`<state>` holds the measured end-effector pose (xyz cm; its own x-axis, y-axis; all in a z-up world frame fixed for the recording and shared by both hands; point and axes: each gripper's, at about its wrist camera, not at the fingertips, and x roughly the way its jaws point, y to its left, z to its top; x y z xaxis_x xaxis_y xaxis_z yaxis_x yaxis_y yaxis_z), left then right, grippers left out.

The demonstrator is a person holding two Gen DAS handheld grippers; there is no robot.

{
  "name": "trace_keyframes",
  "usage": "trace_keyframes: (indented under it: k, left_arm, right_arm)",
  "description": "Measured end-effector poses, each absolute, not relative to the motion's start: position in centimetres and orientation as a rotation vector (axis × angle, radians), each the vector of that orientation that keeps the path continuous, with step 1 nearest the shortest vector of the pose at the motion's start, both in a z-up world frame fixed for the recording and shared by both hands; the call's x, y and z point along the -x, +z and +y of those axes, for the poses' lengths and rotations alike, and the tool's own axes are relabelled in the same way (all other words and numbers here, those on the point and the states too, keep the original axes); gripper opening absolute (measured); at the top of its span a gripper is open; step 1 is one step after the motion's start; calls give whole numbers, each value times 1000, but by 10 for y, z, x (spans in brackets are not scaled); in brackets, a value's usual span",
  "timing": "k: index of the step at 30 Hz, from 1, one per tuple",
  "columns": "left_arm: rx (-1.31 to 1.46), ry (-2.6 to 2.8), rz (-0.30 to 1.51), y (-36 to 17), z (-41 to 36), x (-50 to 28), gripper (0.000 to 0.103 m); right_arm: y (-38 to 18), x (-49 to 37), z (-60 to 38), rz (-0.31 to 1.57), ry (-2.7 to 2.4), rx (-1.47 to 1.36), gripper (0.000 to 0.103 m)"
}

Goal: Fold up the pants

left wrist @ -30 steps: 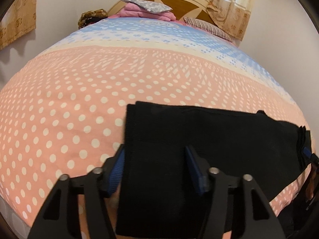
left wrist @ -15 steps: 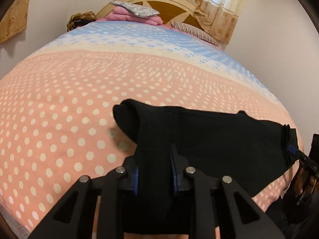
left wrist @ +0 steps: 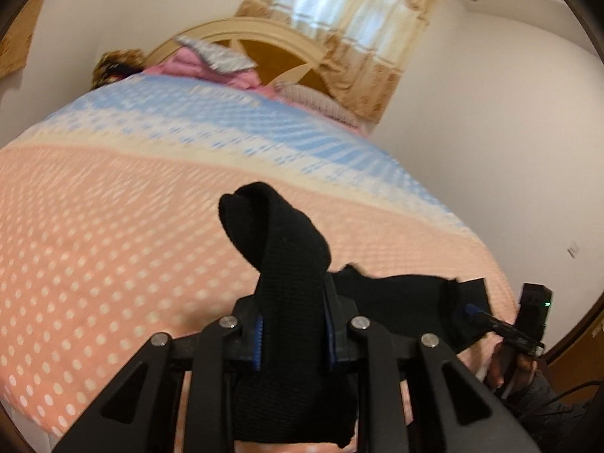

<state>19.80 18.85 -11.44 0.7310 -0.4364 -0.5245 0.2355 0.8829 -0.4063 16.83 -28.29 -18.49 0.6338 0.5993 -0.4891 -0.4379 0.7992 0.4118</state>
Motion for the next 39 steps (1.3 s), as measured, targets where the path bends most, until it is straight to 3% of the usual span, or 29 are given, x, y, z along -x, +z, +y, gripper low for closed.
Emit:
trace_keyframes:
  k: [9, 18, 39]
  left_arm:
    - [282, -558, 559, -57, 131, -197, 24]
    - [196, -714, 586, -38, 54, -207, 24]
    - [59, -886, 787, -102, -136, -233, 24]
  right_arm:
    - [-168, -162, -306, 659, 458, -300, 69]
    - [-175, -164, -356, 631, 312, -425, 69]
    - [-175, -148, -459, 513, -12, -615, 69]
